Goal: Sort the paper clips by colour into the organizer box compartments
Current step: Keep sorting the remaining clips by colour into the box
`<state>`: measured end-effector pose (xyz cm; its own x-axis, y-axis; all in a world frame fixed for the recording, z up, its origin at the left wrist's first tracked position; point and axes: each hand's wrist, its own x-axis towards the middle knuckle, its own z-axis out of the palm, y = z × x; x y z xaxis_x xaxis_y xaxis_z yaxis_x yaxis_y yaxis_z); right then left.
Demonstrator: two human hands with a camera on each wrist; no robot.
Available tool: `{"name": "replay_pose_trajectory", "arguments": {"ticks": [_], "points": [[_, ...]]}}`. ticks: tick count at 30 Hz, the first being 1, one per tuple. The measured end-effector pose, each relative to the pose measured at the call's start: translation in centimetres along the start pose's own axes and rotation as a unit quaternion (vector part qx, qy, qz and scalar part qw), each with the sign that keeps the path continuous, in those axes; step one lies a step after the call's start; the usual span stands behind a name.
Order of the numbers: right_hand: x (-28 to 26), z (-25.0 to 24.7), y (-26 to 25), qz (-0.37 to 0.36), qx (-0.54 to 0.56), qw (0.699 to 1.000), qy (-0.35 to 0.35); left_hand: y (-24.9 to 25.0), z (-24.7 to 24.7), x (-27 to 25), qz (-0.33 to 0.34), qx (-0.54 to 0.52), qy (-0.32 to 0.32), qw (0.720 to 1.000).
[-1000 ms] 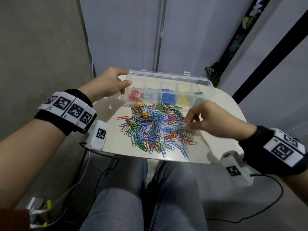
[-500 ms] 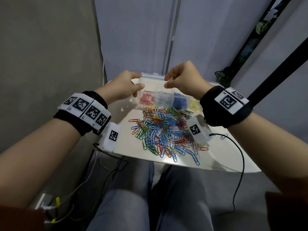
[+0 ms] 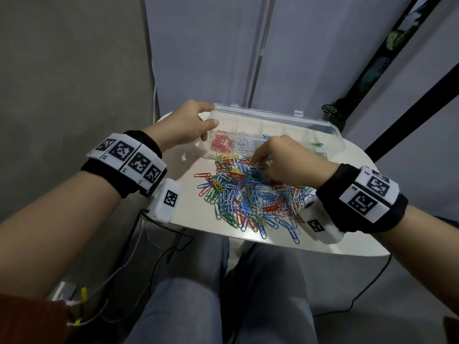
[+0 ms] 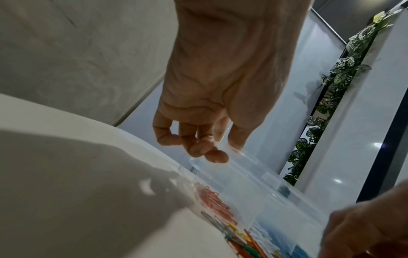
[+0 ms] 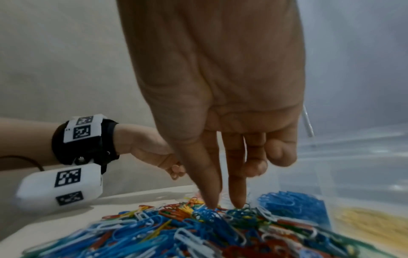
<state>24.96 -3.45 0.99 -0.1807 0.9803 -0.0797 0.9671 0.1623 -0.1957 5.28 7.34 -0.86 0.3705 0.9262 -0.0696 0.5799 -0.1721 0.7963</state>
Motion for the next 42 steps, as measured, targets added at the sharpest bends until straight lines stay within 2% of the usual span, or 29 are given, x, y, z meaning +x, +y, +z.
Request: {"name": "replay_pose_trajectory", "arguments": {"ticks": [3,8,12,17,22,30,40,42], "points": [[-1.1,-0.7,1.5,0.038,0.000,0.999,0.003,-0.2,0.1,0.0,0.000,-0.006,-0.002,1.000],[-3.2,-2.2,5.7,0.111,0.042,0.992,-0.052,-0.5,0.4,0.3,-0.001,-0.016,0.005,1.000],[-4.8,-2.2,8.3,0.070,0.021,0.993,-0.098,-0.7,0.5,0.5,-0.005,-0.020,0.009,1.000],[-7.3,-1.7,11.3,0.085,-0.001,0.986,-0.146,-0.8,0.5,0.7,-0.010,-0.025,0.014,1.000],[-7.1,-1.3,12.5,0.109,0.046,0.989,-0.090,-0.5,0.5,0.5,-0.011,-0.025,0.016,0.999],[-4.7,-0.4,9.1,0.047,0.060,0.995,-0.064,0.2,0.4,0.0,-0.014,-0.011,0.013,1.000],[-4.9,0.4,8.7,0.069,0.028,0.997,-0.033,0.2,0.4,0.0,-0.013,-0.005,0.013,1.000],[-4.9,0.2,8.8,0.078,0.048,0.995,-0.028,0.2,0.4,0.0,-0.014,-0.006,0.012,1.000]]}}
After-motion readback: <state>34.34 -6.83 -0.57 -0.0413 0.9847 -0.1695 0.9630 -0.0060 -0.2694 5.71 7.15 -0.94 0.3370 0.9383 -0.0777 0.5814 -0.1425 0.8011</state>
